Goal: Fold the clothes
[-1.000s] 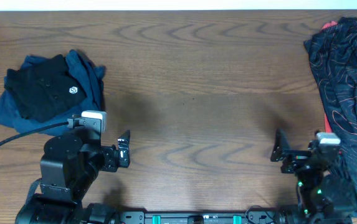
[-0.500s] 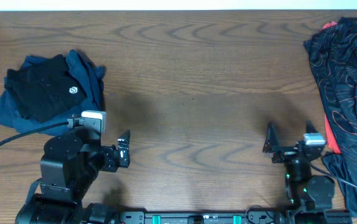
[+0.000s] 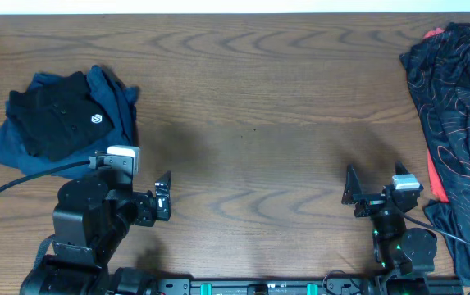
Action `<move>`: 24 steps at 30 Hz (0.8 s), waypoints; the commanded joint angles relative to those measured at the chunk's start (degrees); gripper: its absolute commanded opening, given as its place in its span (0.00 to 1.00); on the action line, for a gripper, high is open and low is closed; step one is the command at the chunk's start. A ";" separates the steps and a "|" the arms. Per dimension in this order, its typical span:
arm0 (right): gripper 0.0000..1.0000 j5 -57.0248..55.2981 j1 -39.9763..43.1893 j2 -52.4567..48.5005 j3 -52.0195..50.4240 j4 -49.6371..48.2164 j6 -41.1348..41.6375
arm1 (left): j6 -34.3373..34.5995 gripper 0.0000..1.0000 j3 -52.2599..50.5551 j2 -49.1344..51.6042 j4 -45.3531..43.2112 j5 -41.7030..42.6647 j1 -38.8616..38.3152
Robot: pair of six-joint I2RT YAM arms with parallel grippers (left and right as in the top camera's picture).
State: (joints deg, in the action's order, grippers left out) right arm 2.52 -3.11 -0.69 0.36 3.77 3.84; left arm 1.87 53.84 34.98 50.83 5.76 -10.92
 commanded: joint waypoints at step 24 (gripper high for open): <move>0.99 0.72 0.37 0.37 -0.04 0.20 -0.74 | -1.86 0.98 -2.38 -4.26 0.74 -2.05 0.24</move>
State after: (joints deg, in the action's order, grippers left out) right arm 2.63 -3.11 -0.69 0.36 3.79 3.84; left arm 1.54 53.28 32.91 51.13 5.50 -10.92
